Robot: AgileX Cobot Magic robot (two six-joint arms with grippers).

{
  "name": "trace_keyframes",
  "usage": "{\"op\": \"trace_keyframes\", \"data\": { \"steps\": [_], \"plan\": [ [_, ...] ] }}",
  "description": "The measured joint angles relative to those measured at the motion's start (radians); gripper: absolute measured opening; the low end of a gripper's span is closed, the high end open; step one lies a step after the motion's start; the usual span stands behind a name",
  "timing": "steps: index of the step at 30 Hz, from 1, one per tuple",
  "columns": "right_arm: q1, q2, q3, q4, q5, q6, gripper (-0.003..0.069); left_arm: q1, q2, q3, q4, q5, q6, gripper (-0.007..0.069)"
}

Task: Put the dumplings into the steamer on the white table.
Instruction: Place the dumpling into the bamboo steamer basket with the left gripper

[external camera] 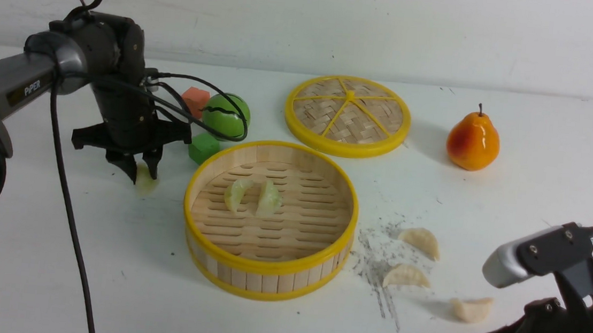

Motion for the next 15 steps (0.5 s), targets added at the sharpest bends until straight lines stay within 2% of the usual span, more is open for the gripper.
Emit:
{"op": "trace_keyframes", "data": {
  "steps": [8, 15],
  "plan": [
    [0.000, 0.000, 0.000, 0.000, 0.005, 0.000, 0.0240, -0.007, -0.027, 0.012, 0.004, 0.000, 0.088, 0.0194],
    [0.000, 0.000, 0.000, 0.000, 0.005, 0.000, 0.0240, -0.007, -0.162, 0.018, -0.097, -0.020, 0.184, 0.0194]
  ]
}}
